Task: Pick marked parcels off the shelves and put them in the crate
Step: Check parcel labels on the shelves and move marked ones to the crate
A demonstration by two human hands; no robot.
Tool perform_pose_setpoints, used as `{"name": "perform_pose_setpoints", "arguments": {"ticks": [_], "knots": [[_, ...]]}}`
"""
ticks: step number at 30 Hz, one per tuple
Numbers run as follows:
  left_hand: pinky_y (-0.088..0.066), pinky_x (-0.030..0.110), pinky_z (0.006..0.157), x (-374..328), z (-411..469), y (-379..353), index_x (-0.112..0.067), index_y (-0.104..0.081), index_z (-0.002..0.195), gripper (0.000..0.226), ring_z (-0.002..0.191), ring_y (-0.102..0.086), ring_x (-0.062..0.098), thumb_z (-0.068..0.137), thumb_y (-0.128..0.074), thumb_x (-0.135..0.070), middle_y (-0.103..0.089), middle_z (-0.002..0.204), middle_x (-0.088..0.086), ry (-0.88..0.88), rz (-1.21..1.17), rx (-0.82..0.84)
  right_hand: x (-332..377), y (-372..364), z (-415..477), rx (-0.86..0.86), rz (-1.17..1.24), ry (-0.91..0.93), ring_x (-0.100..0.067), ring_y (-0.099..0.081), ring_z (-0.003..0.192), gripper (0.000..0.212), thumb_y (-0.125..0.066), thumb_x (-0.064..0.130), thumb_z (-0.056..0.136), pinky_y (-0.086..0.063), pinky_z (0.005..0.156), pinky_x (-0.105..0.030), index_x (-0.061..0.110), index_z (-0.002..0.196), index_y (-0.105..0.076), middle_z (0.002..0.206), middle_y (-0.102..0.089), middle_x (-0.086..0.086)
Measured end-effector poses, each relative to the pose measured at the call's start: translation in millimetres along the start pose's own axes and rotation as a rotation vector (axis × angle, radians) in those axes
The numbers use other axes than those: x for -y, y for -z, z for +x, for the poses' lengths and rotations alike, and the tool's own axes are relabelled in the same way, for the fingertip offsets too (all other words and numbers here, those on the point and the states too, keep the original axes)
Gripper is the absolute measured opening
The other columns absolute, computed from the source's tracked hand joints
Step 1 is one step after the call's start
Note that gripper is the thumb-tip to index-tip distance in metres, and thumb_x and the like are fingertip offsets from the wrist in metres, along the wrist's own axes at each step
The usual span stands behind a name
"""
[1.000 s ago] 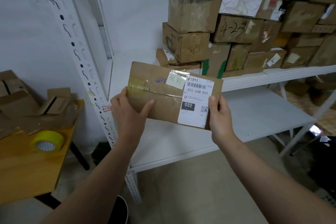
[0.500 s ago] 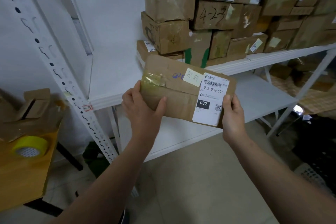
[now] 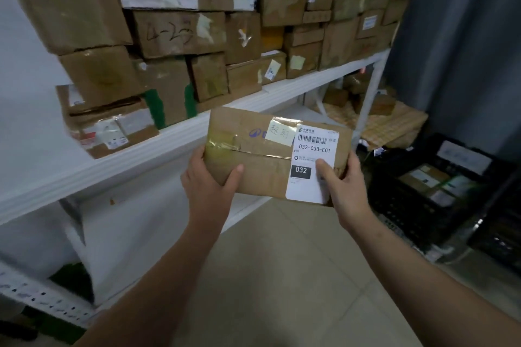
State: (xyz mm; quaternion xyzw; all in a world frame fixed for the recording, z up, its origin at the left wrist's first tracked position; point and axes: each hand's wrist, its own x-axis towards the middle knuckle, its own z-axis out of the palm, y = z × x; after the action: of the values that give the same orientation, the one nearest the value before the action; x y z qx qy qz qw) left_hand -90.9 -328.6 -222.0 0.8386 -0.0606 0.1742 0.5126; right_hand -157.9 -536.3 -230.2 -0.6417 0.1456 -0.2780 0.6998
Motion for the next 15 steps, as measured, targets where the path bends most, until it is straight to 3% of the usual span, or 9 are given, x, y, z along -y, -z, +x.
{"name": "perform_pose_setpoints", "arguments": {"ticks": [3, 7, 11, 13, 15], "knots": [[-0.028, 0.034, 0.101, -22, -2, -48, -0.018, -0.037, 0.14, 0.072, 0.124, -0.035, 0.023, 0.08, -0.072, -0.037, -0.044, 0.131, -0.003, -0.028, -0.039, 0.055, 3, 51, 19, -0.049, 0.014, -0.006, -0.006, -0.067, 0.097, 0.056, -0.068, 0.013, 0.086, -0.056, 0.073, -0.02, 0.017, 0.137, -0.045, 0.118, -0.066, 0.004], [-0.034, 0.04, 0.105, -49, -10, -116, -0.025, -0.039, 0.14, 0.068, 0.124, -0.039, 0.024, 0.081, -0.07, -0.039, -0.043, 0.133, 0.004, -0.057, -0.092, 0.162, -2, 122, 39, -0.157, 0.014, -0.038, -0.016, -0.066, 0.106, 0.057, -0.07, 0.015, 0.086, -0.055, 0.089, -0.038, 0.02, 0.137, -0.046, 0.118, -0.067, 0.003], [-0.04, 0.048, 0.103, -69, -24, -184, -0.035, -0.041, 0.137, 0.07, 0.122, -0.047, 0.022, 0.074, -0.065, -0.054, -0.049, 0.131, -0.001, -0.03, -0.161, 0.308, -6, 191, 49, -0.261, -0.04, -0.061, -0.008, -0.066, 0.1, 0.052, -0.068, 0.015, 0.088, -0.056, 0.078, -0.02, 0.019, 0.136, -0.047, 0.116, -0.067, 0.005], [-0.044, 0.048, 0.1, -78, -30, -217, -0.034, -0.04, 0.137, 0.074, 0.12, -0.051, 0.02, 0.07, -0.059, -0.06, -0.052, 0.131, -0.003, -0.032, -0.171, 0.387, -10, 222, 55, -0.314, -0.048, -0.085, -0.009, -0.068, 0.097, 0.051, -0.069, 0.013, 0.086, -0.056, 0.075, -0.02, 0.017, 0.133, -0.049, 0.114, -0.069, 0.004], [-0.045, 0.048, 0.099, -87, -31, -251, -0.03, -0.04, 0.139, 0.071, 0.12, -0.052, 0.02, 0.075, -0.062, -0.052, -0.052, 0.131, -0.001, -0.048, -0.169, 0.451, -14, 250, 65, -0.371, -0.085, -0.097, -0.006, -0.068, 0.092, 0.045, -0.069, 0.01, 0.085, -0.056, 0.073, -0.02, 0.018, 0.127, -0.053, 0.107, -0.069, 0.008]]}}
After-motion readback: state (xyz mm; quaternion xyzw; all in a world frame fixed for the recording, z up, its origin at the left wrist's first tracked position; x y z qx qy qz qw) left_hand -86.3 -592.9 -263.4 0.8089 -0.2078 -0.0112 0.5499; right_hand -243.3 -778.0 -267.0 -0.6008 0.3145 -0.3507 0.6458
